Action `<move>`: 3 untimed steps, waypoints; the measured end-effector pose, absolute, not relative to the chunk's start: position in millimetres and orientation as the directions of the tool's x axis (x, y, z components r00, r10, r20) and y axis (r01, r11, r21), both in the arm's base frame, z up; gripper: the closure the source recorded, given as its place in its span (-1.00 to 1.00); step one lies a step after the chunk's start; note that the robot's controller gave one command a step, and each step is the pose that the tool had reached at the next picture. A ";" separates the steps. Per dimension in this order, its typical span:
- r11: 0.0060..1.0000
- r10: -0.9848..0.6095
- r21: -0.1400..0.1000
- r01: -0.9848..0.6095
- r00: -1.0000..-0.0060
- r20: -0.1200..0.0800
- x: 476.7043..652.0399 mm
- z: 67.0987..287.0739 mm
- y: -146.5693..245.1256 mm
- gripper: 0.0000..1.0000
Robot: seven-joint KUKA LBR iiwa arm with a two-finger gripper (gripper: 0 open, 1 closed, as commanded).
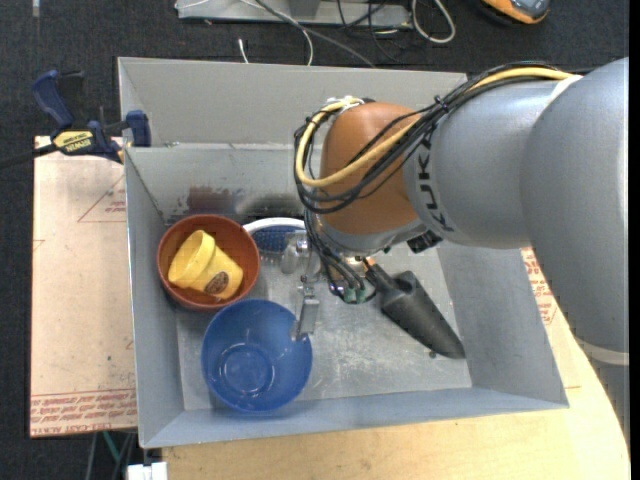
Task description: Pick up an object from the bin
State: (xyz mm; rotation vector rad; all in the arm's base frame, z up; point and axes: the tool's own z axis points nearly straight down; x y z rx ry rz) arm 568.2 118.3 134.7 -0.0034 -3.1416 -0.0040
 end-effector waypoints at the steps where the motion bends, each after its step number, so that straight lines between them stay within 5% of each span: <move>1: 1.000 0.002 0.003 0.002 -1.000 0.000 568.2 134.7 118.3 -1.00; 2: 1.000 -0.016 0.002 -0.016 -1.000 -0.009 566.2 125.4 125.9 -1.00; 3: 0.977 -0.212 0.002 -0.212 -0.977 -0.003 582.9 132.1 134.8 -1.00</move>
Offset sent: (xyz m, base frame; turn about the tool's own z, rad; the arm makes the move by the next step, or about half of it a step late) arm -0.0249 0.0516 -0.0647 -0.1094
